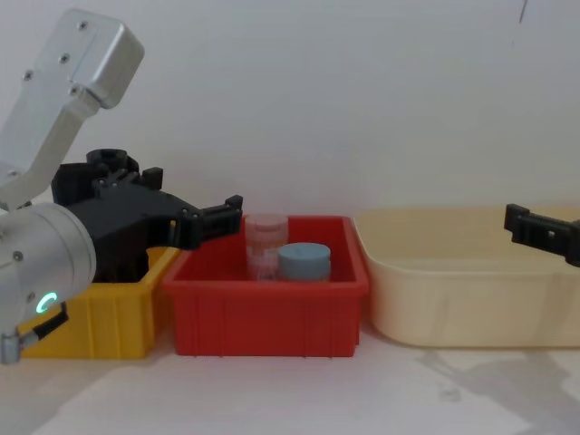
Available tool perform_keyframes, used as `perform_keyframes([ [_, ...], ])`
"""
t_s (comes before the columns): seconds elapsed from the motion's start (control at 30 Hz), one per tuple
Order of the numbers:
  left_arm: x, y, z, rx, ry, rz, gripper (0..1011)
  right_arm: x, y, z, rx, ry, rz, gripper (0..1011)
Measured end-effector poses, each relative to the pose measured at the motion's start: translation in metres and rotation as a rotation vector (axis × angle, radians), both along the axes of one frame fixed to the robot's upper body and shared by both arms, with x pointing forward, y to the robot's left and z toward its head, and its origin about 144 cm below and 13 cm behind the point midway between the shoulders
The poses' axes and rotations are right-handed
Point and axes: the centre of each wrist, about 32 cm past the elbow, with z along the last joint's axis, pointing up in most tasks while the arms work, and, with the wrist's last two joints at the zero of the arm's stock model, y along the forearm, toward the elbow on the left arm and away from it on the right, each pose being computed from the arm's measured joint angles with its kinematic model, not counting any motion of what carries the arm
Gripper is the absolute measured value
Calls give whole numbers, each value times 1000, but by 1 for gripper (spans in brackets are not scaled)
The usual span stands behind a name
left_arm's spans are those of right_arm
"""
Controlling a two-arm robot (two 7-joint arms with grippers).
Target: Pick up the garbage bag with the one hand and transfer it to the other hand.
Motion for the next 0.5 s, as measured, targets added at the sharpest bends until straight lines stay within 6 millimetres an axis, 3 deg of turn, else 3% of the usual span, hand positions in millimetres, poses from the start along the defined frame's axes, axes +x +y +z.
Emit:
perform_keyframes([
  [0.5,-3,1,-1,-7,2,10,1000,0,0,0,0,0,0,1000],
])
